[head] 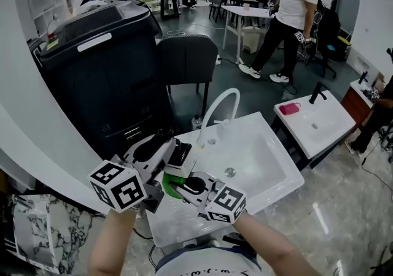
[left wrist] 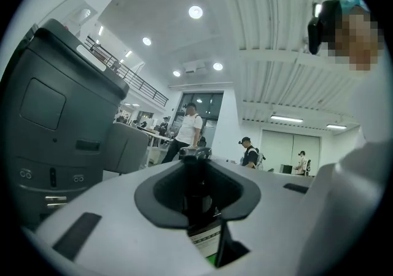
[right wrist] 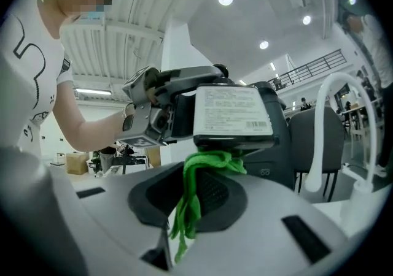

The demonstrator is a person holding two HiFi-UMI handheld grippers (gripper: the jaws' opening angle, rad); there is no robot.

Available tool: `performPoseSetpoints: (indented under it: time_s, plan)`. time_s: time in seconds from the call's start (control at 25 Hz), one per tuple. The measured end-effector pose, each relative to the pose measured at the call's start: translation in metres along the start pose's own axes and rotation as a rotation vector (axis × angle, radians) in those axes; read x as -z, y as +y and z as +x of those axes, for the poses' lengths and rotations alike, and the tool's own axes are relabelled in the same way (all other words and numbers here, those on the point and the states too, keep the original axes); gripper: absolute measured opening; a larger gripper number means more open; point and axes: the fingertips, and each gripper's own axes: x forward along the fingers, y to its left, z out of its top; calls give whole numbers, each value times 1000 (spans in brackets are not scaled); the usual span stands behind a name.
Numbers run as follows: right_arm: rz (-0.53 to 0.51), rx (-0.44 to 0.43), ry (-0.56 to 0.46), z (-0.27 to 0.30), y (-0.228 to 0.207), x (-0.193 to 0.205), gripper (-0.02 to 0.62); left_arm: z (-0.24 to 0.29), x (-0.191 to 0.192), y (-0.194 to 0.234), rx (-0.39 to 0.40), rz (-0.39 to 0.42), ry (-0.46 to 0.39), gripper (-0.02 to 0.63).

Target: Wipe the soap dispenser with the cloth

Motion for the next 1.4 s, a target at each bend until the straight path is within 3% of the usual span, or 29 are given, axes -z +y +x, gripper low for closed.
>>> performPoseSetpoints:
  time_s: [0.12, 0.24, 0.36, 0.48, 0.76, 1.12, 1.28, 1.4]
  plan:
    - [-15, -4, 33, -3, 0, 7, 48, -3, 1, 0, -3, 15, 7, 95]
    - [-17, 69, 80, -15, -21, 18, 48, -7, 3, -1, -9, 55, 14, 95]
    - [32, 186, 44, -29, -54, 11, 48, -9, 3, -2, 4, 46, 18, 95]
    - [66, 225, -6, -36, -68, -3, 48, -12, 5, 0, 14, 6, 5, 95]
    - [21, 203, 29, -31, -52, -6, 48, -11, 2, 10, -21, -11, -28, 95]
    - [-121, 28, 66, -15, 11, -8, 49, -13, -1, 25, -74, -7, -60, 98]
    - [-177, -23, 84, -30, 26, -10, 48, -13, 9, 27, -131, 99, -43, 95]
    - [-197, 31, 47, -46, 17, -31, 49, -12, 24, 31, -175, 213, 0, 95]
